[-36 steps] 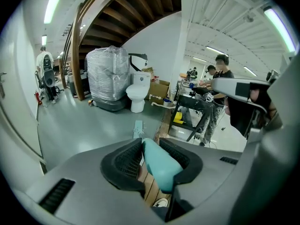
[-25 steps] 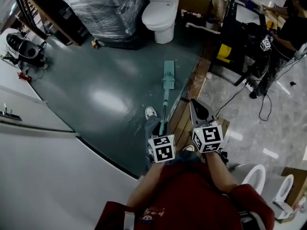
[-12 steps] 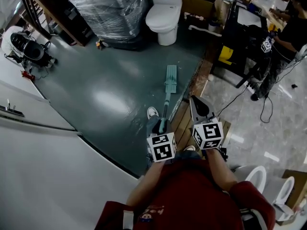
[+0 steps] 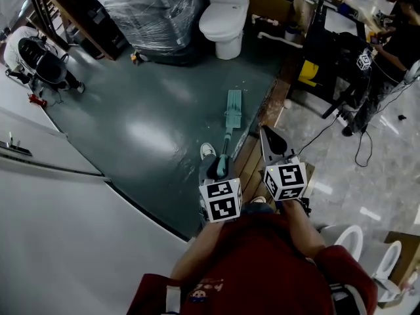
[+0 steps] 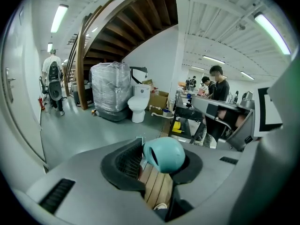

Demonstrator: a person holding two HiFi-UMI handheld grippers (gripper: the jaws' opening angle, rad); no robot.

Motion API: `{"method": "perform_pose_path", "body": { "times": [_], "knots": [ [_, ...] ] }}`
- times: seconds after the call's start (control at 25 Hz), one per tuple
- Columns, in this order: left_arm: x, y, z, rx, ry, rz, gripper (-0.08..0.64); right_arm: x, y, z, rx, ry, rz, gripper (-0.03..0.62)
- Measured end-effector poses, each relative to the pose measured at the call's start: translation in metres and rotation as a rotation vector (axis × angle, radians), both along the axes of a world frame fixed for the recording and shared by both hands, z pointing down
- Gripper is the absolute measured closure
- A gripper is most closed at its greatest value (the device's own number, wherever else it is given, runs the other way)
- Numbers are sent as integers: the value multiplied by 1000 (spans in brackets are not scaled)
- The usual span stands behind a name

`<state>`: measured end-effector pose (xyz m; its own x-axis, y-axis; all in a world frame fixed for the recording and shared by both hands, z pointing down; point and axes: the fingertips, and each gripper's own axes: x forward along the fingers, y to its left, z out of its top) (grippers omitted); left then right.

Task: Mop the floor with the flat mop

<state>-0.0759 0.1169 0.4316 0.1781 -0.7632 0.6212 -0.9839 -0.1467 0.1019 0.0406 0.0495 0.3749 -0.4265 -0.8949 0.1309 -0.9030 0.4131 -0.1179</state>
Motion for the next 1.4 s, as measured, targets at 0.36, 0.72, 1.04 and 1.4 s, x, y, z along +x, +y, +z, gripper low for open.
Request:
{"method": "perform_pose_path", "body": {
  "times": [0.36,0.72,1.04,1.4],
  "knots": [
    [0,-5,-4,12,-1,-8,433,3,-3,3,-6,2,0,575],
    [3,-7,11,-24,7,-9,433,3,-7,14,-30,2,0,575],
    [1,-16,16,-21,10,3,431,-2,-15,24,-49,9,5,575],
    [1,-25,36,-72,24,5,428,-3,-24,36,-77,11,9,575]
  ]
}}
